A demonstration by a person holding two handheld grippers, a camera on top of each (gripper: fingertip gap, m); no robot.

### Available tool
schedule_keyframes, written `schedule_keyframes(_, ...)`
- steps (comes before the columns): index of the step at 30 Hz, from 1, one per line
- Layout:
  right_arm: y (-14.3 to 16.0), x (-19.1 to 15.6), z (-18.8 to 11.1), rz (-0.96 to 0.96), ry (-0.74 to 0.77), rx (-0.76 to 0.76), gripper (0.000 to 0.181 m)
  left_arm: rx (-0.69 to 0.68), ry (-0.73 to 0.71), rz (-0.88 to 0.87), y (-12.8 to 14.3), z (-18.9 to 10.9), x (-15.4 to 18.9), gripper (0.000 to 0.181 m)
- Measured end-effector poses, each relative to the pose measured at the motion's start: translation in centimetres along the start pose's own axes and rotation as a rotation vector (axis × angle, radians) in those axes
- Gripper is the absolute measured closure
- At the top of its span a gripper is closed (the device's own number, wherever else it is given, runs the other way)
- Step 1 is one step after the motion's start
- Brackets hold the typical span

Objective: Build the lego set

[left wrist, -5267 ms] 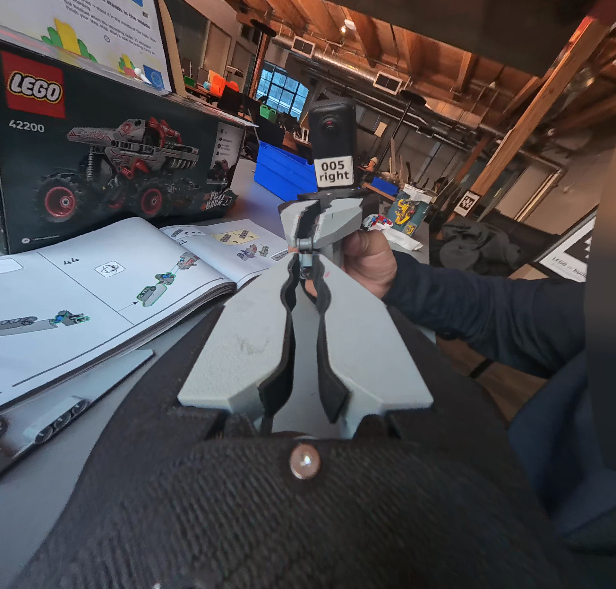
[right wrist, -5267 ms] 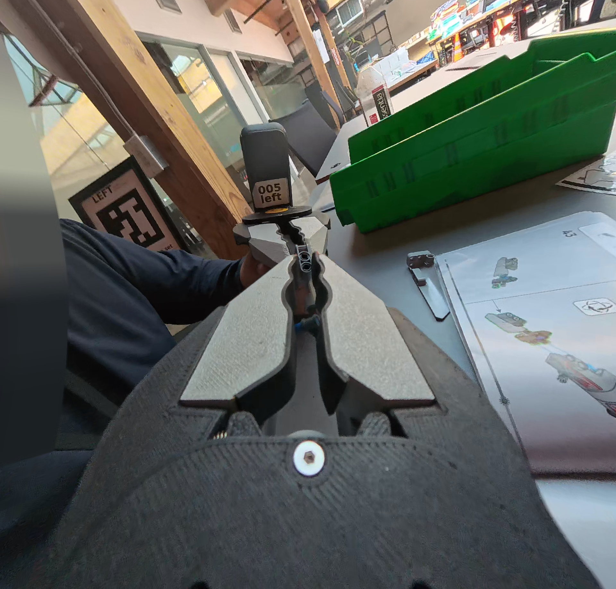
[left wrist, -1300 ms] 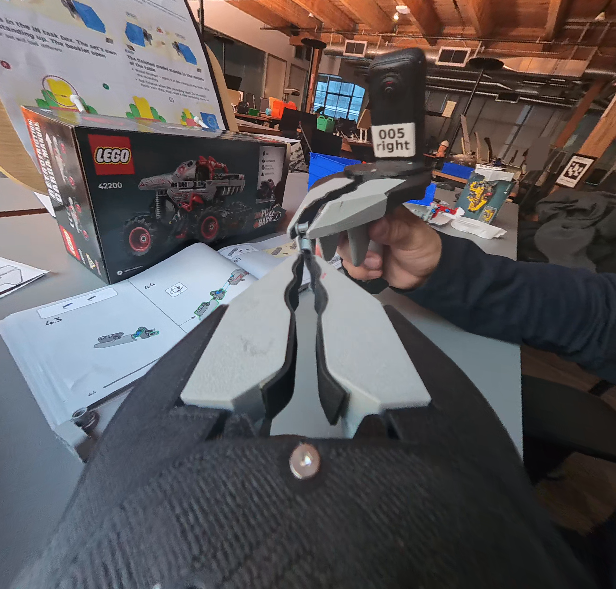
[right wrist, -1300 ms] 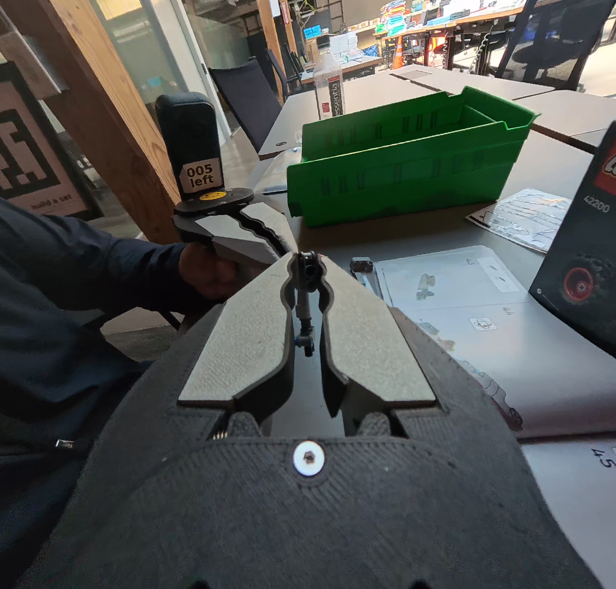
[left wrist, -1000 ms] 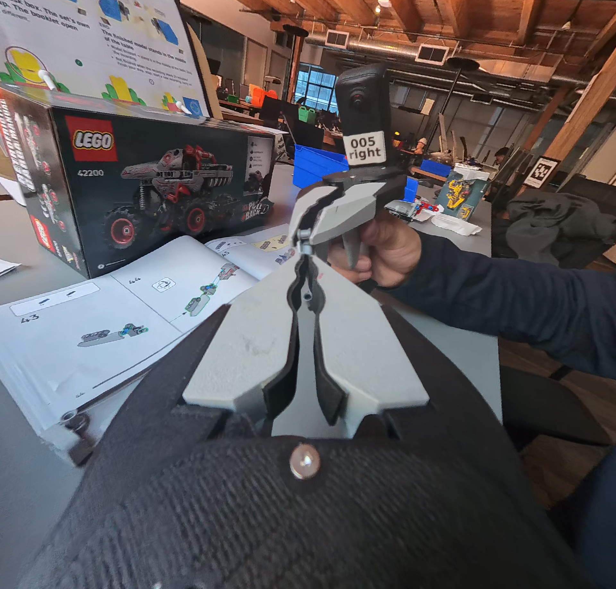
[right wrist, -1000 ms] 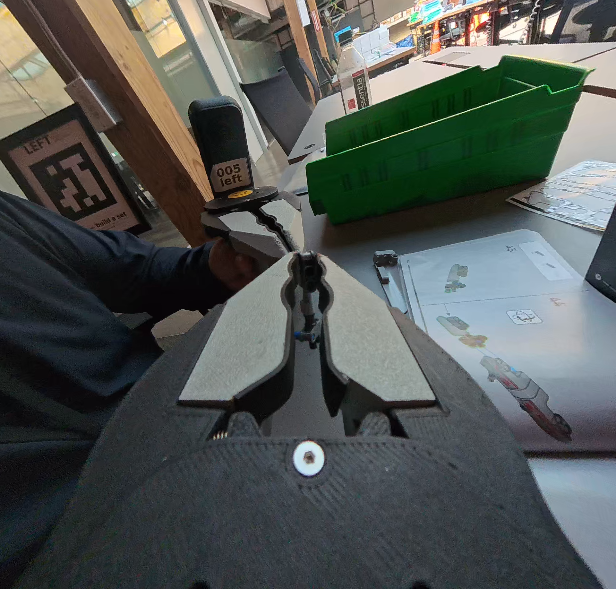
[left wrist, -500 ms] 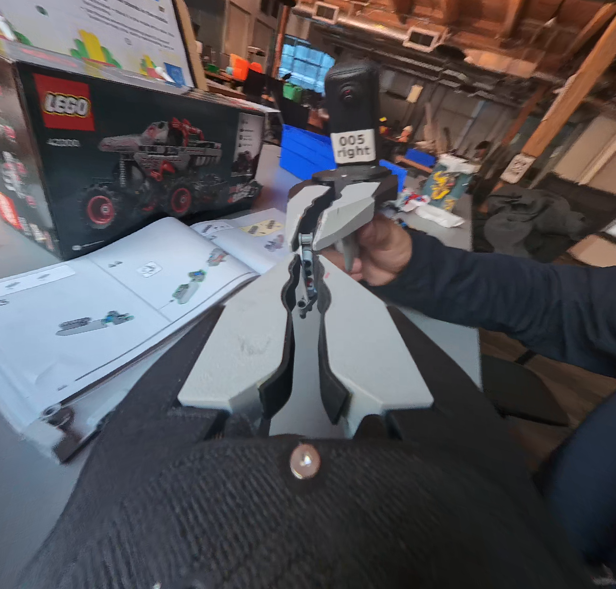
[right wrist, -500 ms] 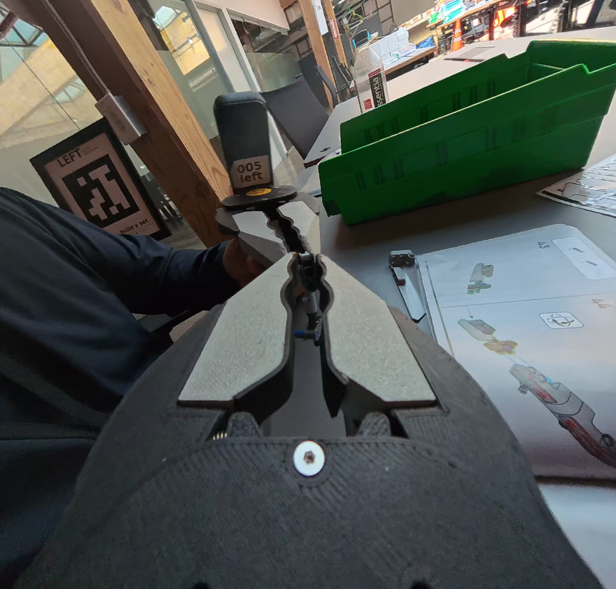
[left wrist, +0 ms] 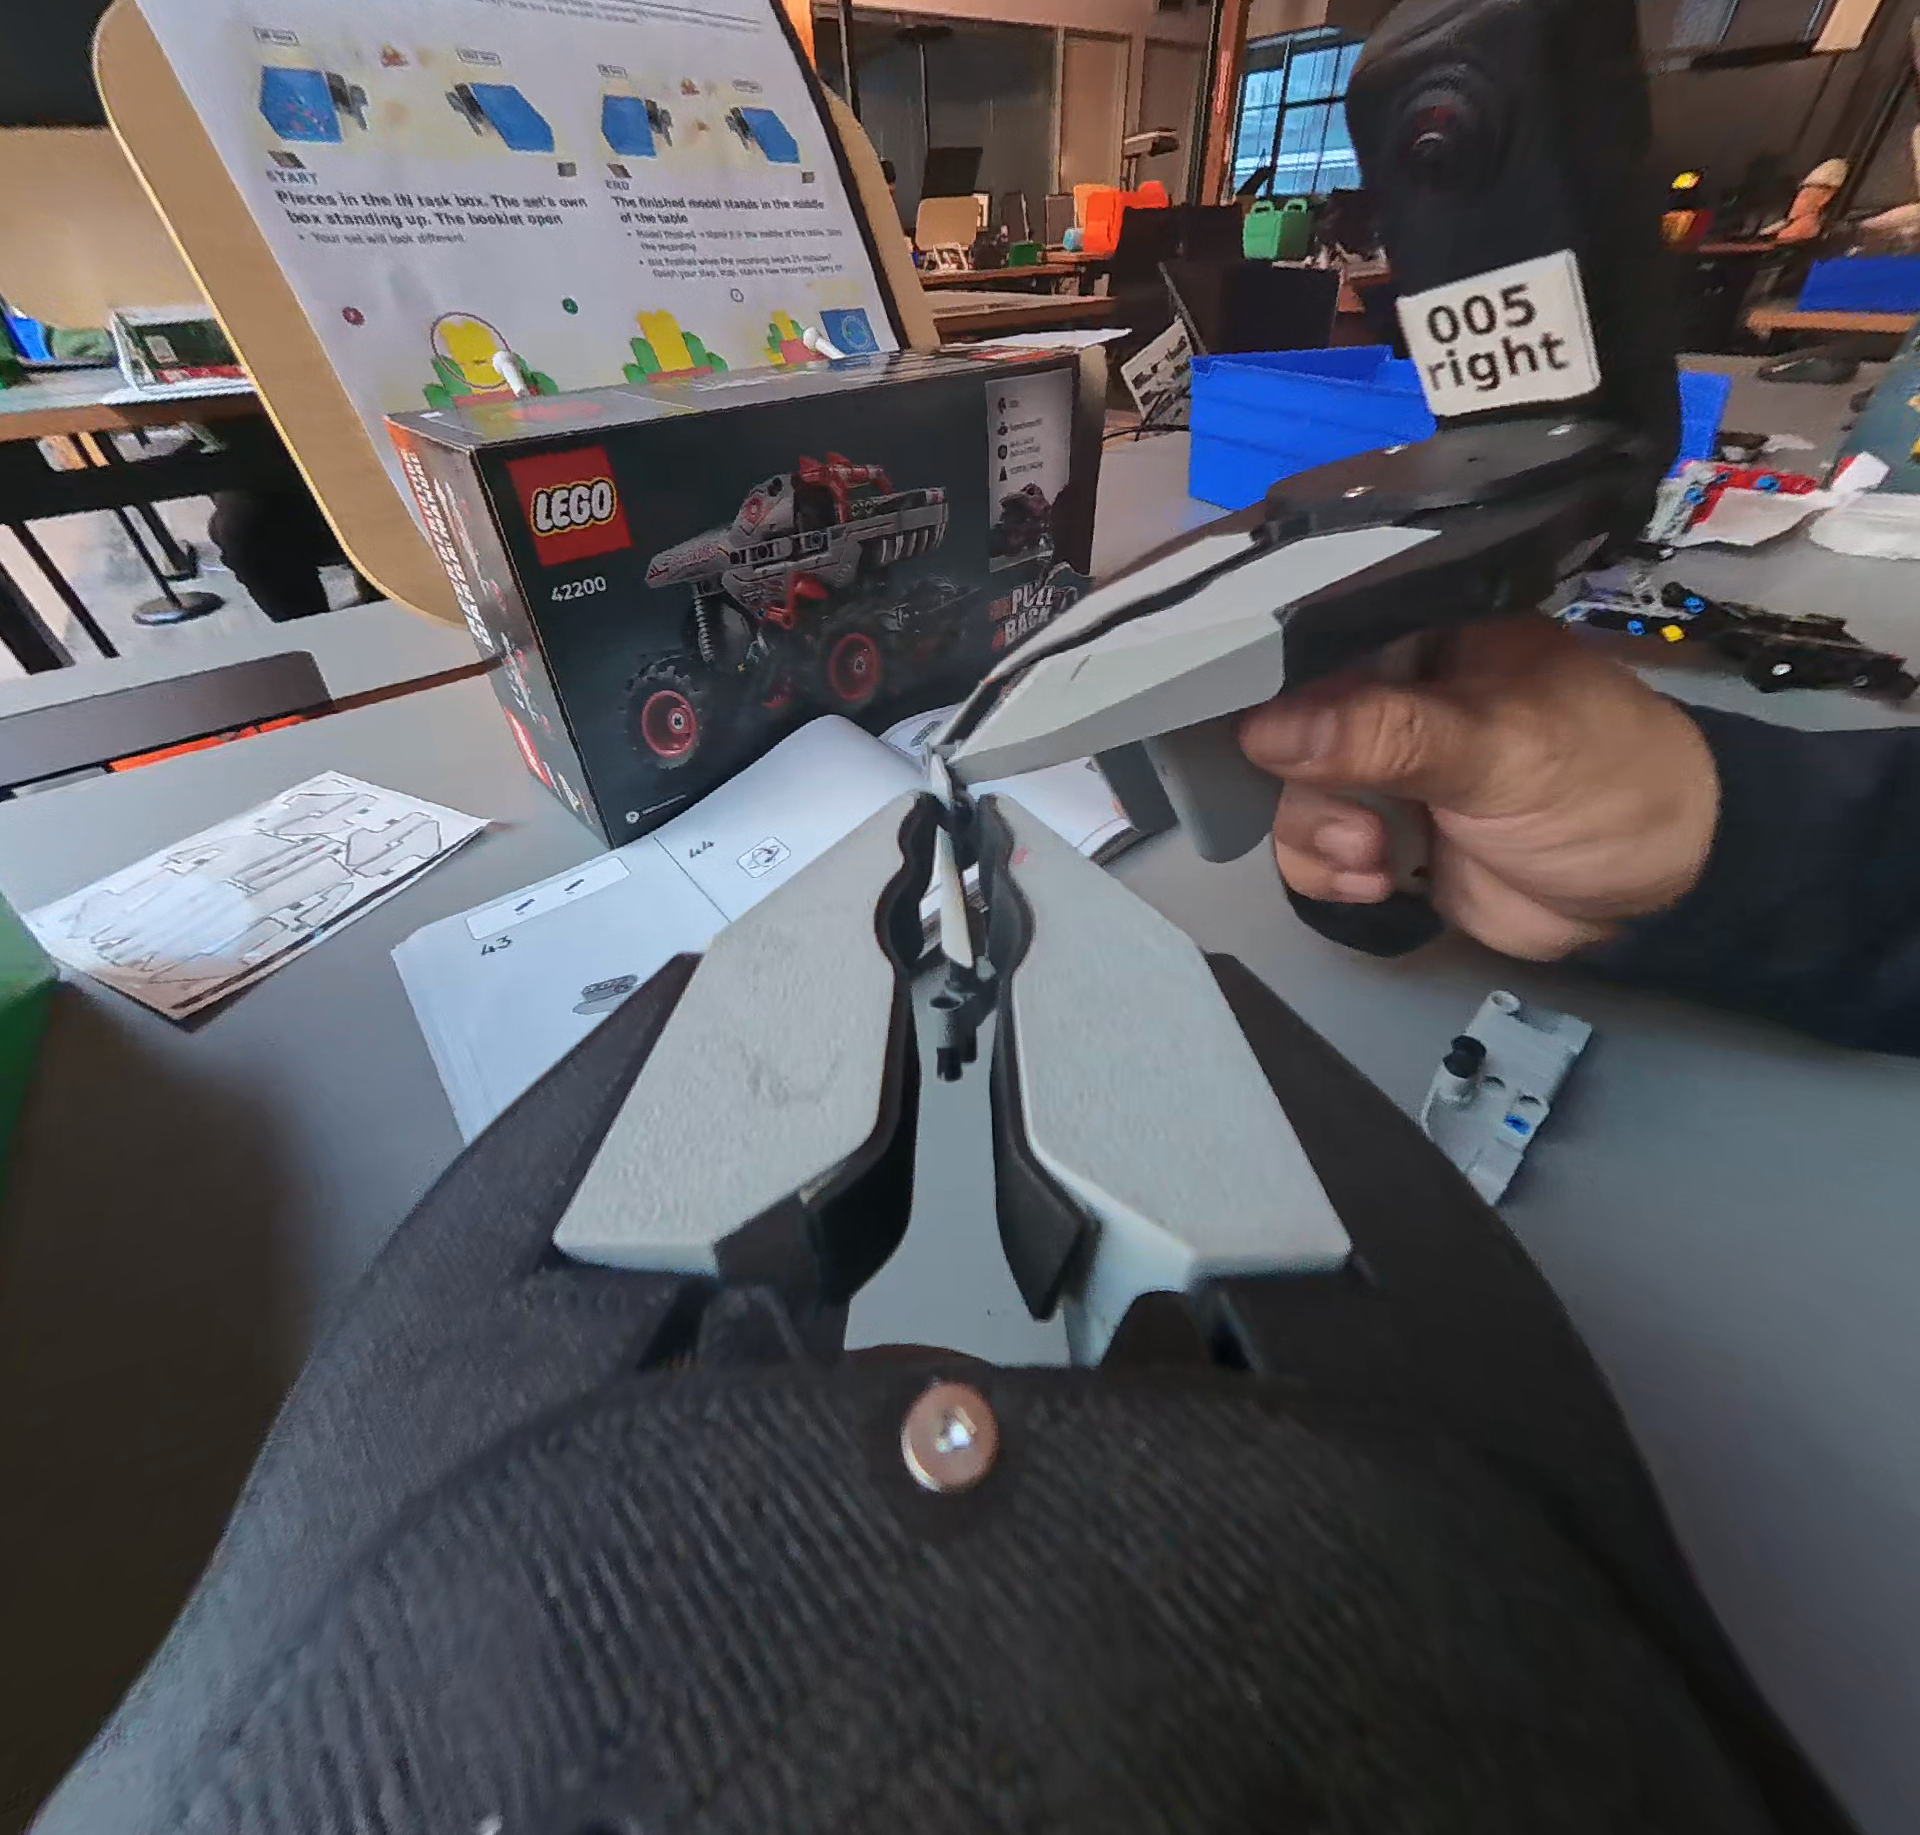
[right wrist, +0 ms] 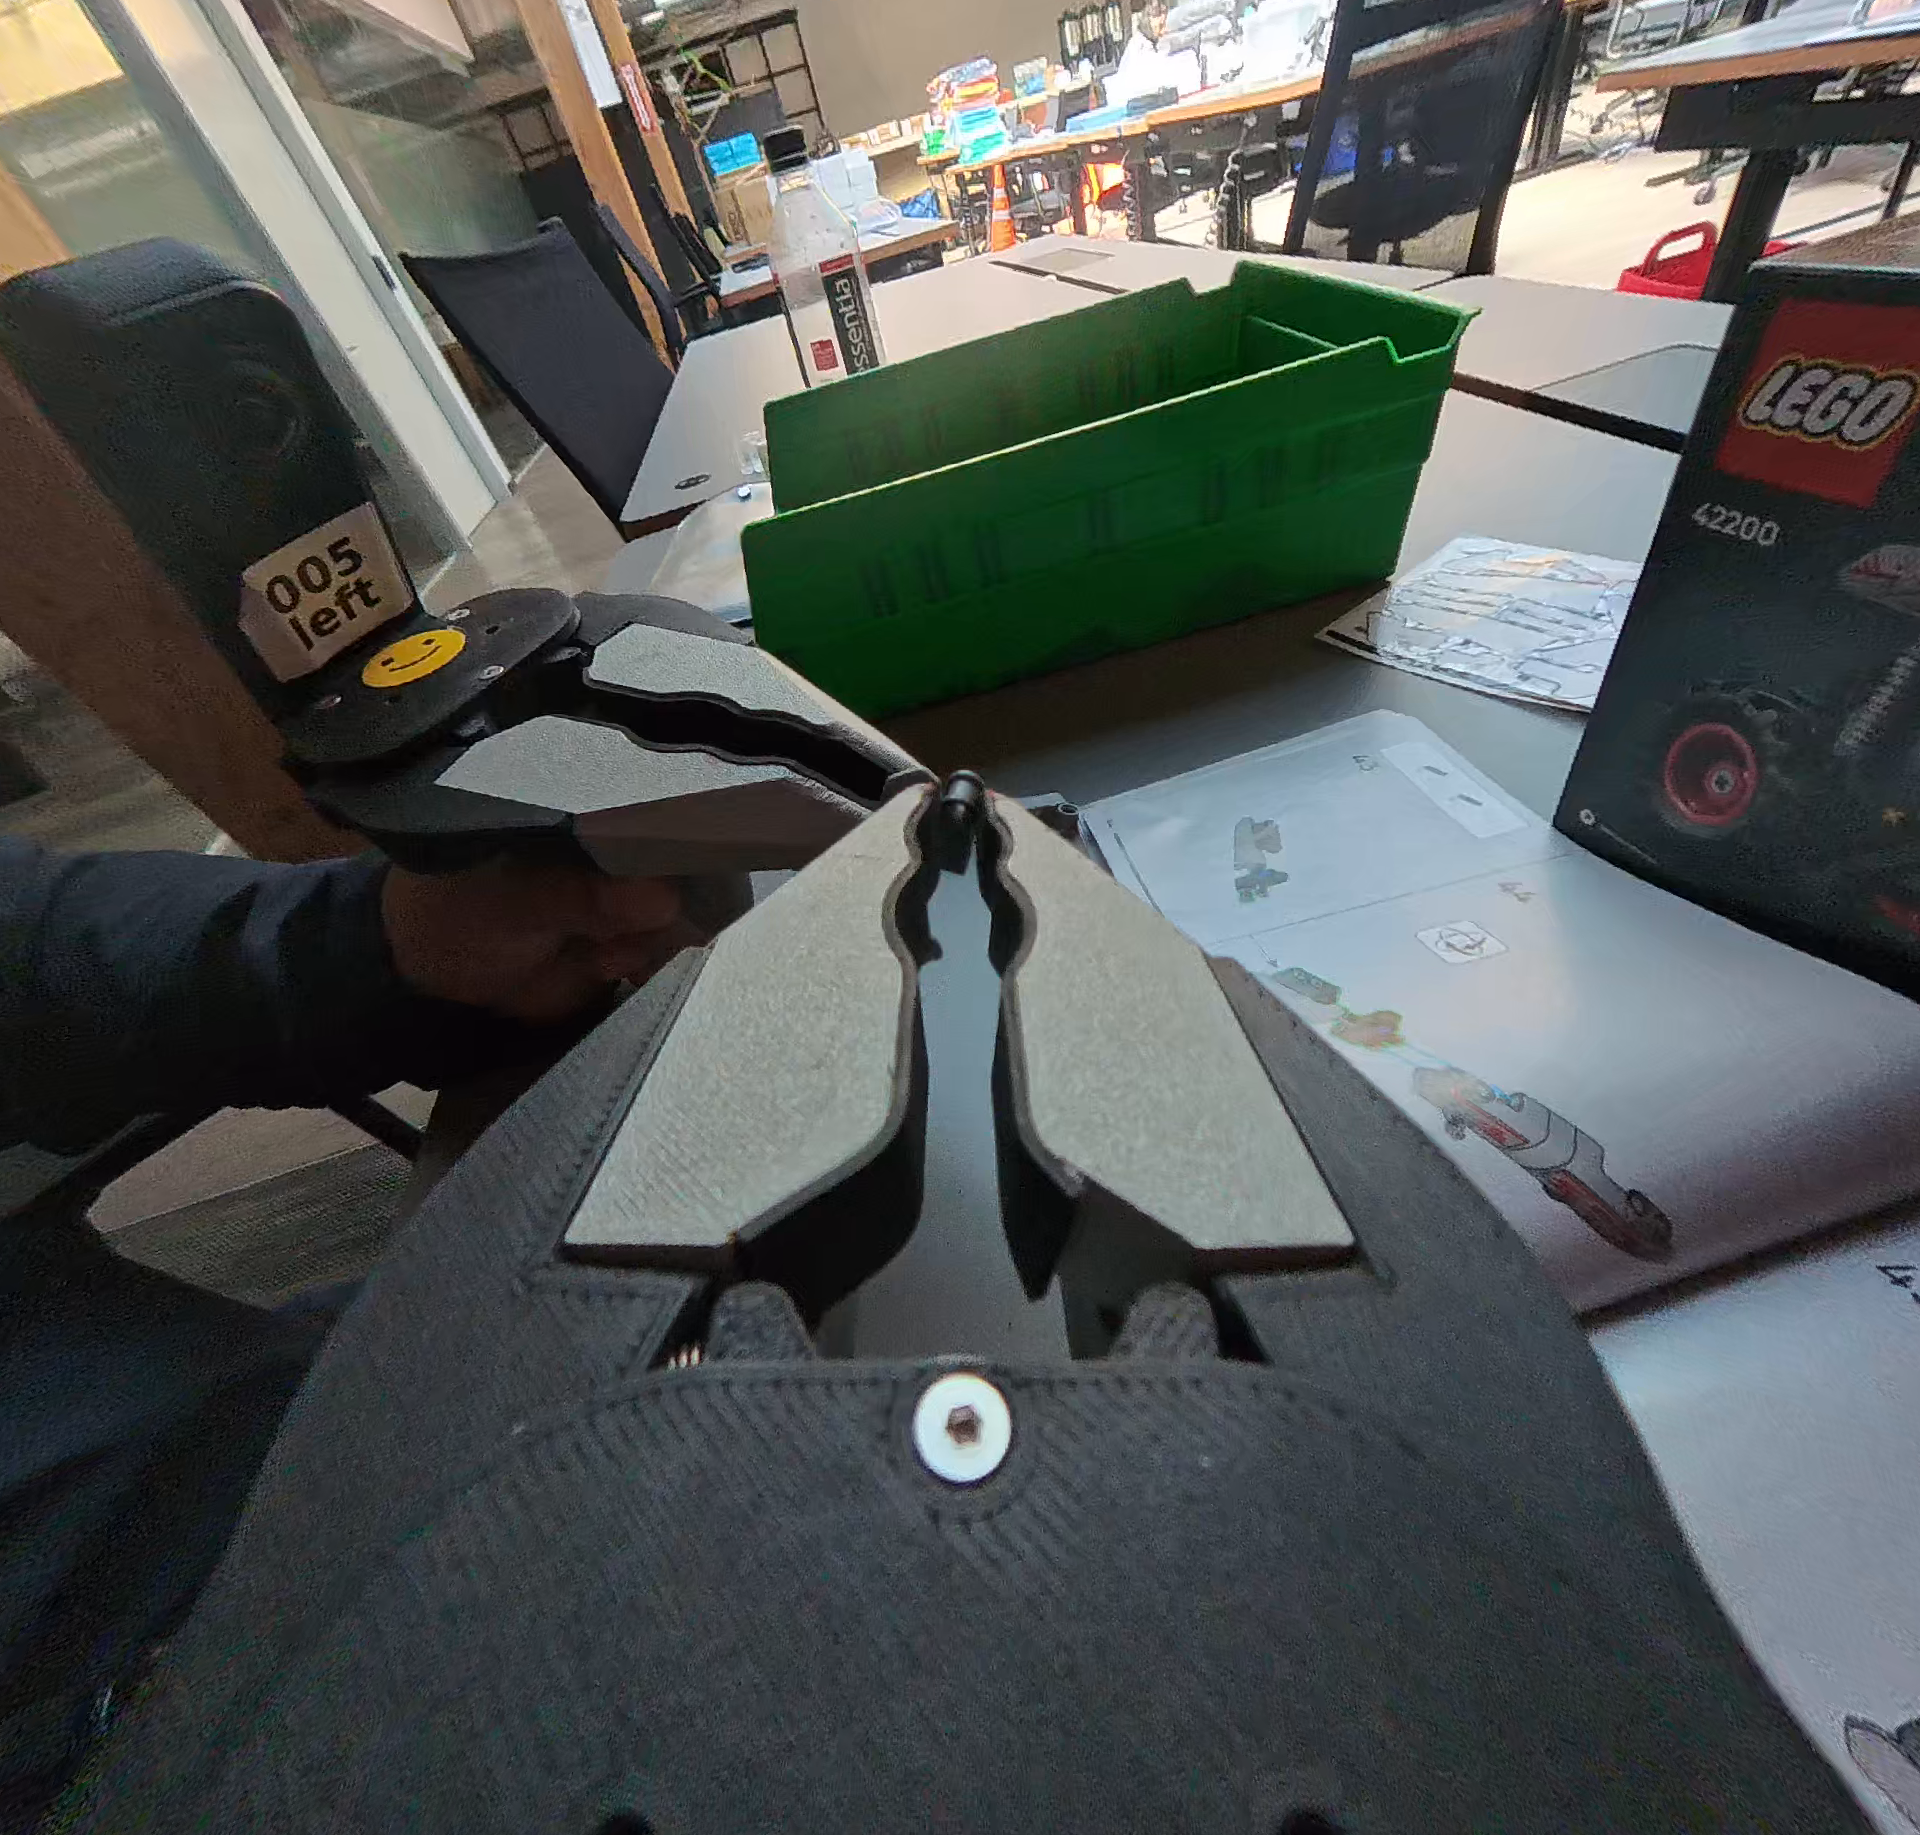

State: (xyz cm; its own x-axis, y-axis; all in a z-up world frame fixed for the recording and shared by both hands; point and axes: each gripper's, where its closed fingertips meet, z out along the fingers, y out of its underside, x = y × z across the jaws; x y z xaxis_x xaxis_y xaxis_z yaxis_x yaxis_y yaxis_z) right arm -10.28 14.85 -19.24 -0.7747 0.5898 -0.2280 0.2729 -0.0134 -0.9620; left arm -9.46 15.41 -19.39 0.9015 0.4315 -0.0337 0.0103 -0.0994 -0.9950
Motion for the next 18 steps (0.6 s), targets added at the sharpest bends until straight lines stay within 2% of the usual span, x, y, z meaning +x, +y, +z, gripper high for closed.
schedule_keyframes(4, 0.1, 0.5, 0.4, 0.014, 0.045, -0.025, 0.178, -0.011, -0.018, -0.005, 0.3, 0.2, -0.6, 0.176)
schedule_keyframes(14, 0.7, 1.0, 0.8, 0.169, -0.001, -0.024, 0.178, -0.021, -0.034, -0.019, 0.5, 0.2, -1.1, 0.178)
schedule_keyframes(18, 0.9, 1.2, 0.9, 0.145, 0.011, -0.045, 0.178, -0.04, -0.055, 0.009, 0.7, 0.3, -1.3, 0.178)
